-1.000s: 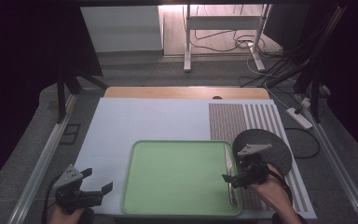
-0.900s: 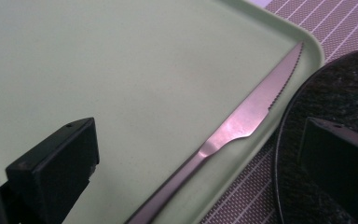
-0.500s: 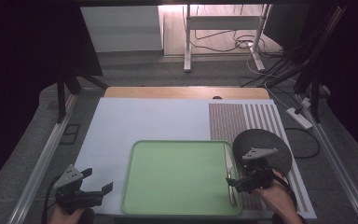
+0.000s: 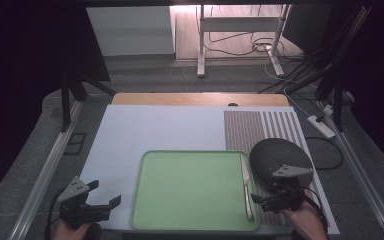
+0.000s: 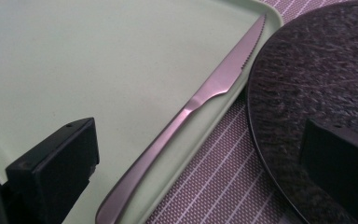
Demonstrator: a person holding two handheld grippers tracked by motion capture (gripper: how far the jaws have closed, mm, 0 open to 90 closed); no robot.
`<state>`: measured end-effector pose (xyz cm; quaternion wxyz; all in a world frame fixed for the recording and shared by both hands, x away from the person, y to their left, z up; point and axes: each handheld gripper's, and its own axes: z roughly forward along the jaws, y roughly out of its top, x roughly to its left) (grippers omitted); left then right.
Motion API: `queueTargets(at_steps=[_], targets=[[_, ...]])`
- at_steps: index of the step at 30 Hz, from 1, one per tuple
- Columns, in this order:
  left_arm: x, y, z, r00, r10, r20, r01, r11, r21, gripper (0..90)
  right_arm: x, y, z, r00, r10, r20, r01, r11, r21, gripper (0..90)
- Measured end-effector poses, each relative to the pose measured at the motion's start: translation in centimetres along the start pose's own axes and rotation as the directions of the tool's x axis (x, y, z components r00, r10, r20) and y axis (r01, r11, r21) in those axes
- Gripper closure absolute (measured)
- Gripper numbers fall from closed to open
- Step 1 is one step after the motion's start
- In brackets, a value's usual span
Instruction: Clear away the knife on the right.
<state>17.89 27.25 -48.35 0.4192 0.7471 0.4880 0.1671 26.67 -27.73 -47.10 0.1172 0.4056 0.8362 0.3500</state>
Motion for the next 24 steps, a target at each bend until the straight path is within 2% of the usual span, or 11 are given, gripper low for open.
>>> queueTargets(at_steps=[15, 24], targets=[[-0.1, 0.0, 0.0, 1.0000, 0.004, -0.003, -0.004, 1.0000, 0.002, 3.0, -0.1, -1.0, -1.4, 0.9996, 0.016, 0.025, -0.015, 0.999, -0.032, 0.0], [-0.2, 0.0, 0.1, 0.9999, 0.013, -0.011, -0.013, 0.9999, 0.009, 3.0, -0.2, -1.8, -2.8, 0.9976, 0.043, 0.055, -0.039, 0.997, -0.065, 0.0]])
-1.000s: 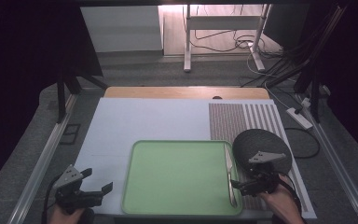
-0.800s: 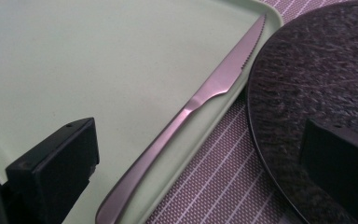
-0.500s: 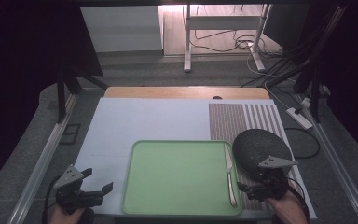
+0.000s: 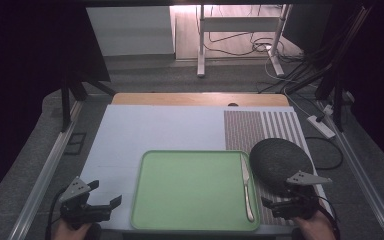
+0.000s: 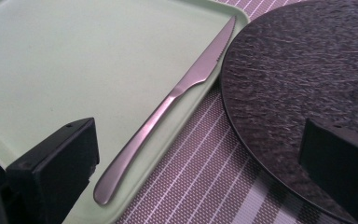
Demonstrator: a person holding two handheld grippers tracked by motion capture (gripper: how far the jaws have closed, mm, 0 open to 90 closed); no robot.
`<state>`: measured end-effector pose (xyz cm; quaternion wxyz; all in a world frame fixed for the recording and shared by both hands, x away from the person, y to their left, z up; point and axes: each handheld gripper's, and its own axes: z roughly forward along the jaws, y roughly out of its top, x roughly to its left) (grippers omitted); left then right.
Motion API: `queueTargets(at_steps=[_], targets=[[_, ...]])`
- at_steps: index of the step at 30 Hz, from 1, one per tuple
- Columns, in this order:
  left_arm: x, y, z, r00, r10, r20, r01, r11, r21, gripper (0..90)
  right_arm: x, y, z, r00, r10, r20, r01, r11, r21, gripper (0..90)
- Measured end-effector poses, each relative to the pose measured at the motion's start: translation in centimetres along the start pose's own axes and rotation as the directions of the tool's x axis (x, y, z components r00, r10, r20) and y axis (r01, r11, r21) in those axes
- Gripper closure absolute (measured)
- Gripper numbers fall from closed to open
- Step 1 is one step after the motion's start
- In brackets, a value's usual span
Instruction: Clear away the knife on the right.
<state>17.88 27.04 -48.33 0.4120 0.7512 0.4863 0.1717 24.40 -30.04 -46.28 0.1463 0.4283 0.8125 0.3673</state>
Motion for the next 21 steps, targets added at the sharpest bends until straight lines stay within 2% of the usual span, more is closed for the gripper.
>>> queueTargets(at_steps=[21], targets=[[-0.2, 0.1, 0.1, 0.9999, 0.008, -0.011, -0.008, 0.9999, 0.014, 2.7, -0.3, -1.3, -2.0, 0.9978, 0.024, 0.062, -0.023, 1.000, -0.022, 0.0]])
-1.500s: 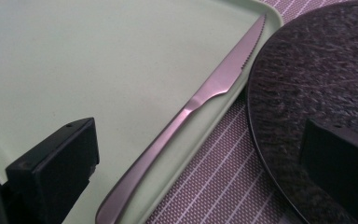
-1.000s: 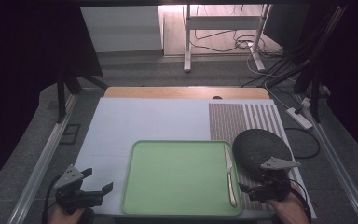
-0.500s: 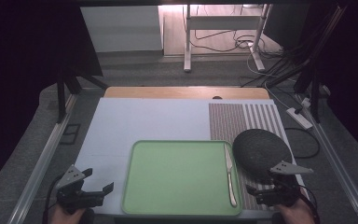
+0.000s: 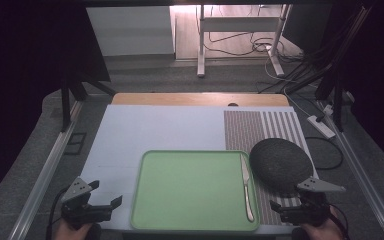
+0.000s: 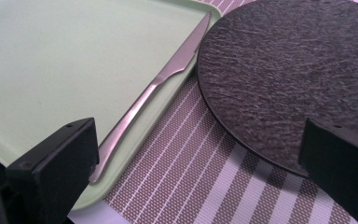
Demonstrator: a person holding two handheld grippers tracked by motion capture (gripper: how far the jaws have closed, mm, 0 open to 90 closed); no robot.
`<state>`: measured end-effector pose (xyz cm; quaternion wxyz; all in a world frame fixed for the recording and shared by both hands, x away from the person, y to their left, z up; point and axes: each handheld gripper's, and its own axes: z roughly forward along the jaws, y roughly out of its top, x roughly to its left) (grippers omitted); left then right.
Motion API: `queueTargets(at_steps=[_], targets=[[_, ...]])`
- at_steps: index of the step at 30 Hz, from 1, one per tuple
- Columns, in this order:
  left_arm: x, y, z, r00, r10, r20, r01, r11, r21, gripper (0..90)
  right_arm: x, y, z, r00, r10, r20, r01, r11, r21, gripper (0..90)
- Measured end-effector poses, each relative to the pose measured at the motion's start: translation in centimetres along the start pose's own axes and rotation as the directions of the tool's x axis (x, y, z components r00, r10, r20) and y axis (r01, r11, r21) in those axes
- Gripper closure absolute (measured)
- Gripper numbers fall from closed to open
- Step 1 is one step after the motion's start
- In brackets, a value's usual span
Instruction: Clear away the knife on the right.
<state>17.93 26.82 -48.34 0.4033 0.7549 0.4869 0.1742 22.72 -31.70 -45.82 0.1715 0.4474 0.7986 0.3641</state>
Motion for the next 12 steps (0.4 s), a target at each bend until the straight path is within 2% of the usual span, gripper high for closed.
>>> queueTargets(at_steps=[12], targets=[[0.00, 0.03, 0.01, 1.0000, -0.001, 0.000, 0.001, 1.0000, 0.000, 2.7, 0.10, -0.24, -0.24, 0.9997, 0.000, 0.024, 0.000, 1.000, 0.016, 0.0]])
